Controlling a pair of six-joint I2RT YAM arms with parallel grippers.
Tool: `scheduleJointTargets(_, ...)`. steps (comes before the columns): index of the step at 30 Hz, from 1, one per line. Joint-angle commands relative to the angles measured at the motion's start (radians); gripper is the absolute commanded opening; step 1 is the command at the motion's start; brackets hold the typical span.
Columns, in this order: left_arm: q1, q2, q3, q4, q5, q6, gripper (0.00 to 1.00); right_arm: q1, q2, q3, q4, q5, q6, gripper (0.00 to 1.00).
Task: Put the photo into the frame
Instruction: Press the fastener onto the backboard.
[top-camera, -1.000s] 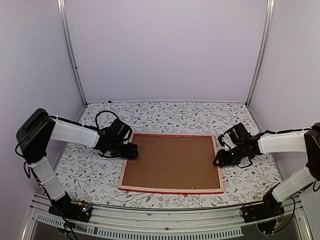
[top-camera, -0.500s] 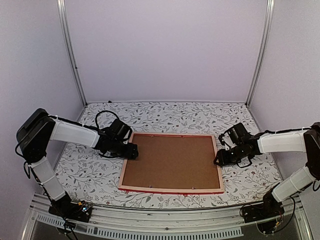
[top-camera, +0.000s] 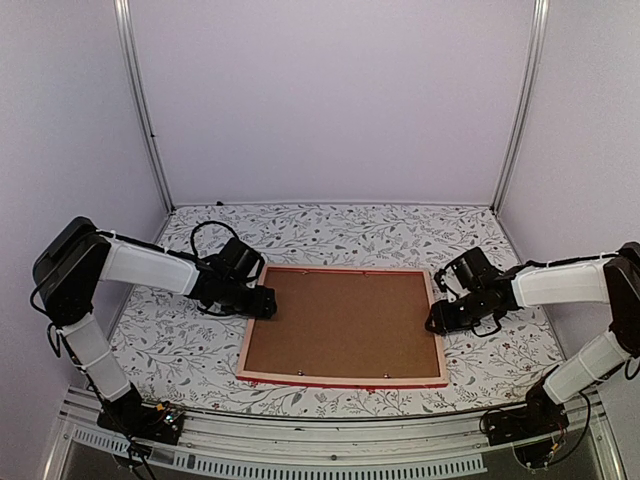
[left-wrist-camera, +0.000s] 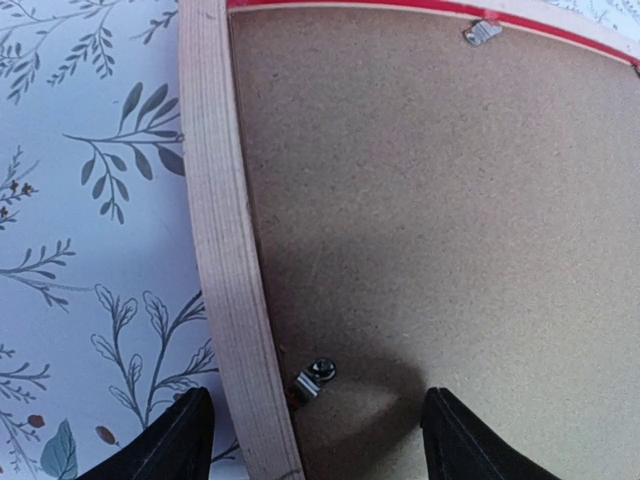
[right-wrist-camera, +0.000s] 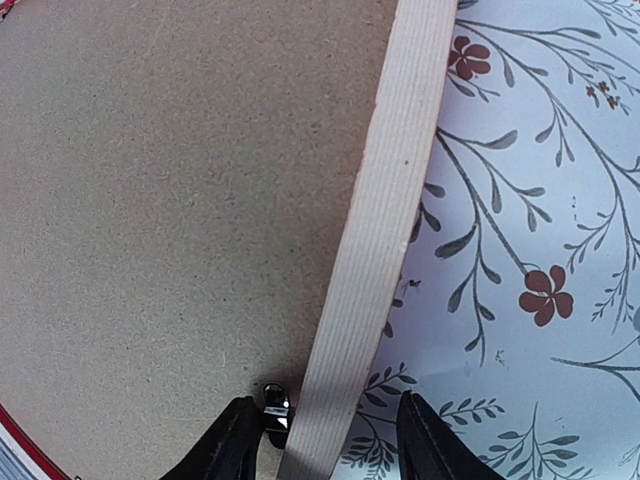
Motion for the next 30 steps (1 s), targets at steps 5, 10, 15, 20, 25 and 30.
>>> scheduleJointTargets(5,0.013,0.027,-0.019,-0.024,0.026,0.002,0.74,0.009,0.017,0.013,-0.022,0.052,0.009,0.42)
scheduleJointTargets(10,0.013,0.028,-0.025,-0.021,0.026,0.002,0.74,0.009,0.041,0.023,-0.031,0.066,0.022,0.38)
scheduleJointTargets(15,0.014,0.025,-0.032,-0.018,0.026,0.003,0.74,-0.010,0.071,0.024,-0.034,0.048,0.027,0.34)
scheduleJointTargets(20,0.013,0.022,-0.038,-0.017,0.025,0.003,0.74,-0.028,0.089,0.014,-0.030,0.032,0.036,0.28)
scheduleJointTargets(25,0.015,0.019,-0.042,-0.019,0.022,0.003,0.74,-0.035,0.099,-0.008,-0.011,0.004,0.054,0.22)
scheduleJointTargets(30,0.022,0.012,-0.048,-0.018,0.021,0.003,0.74,-0.047,0.089,-0.008,-0.013,0.006,0.054,0.20)
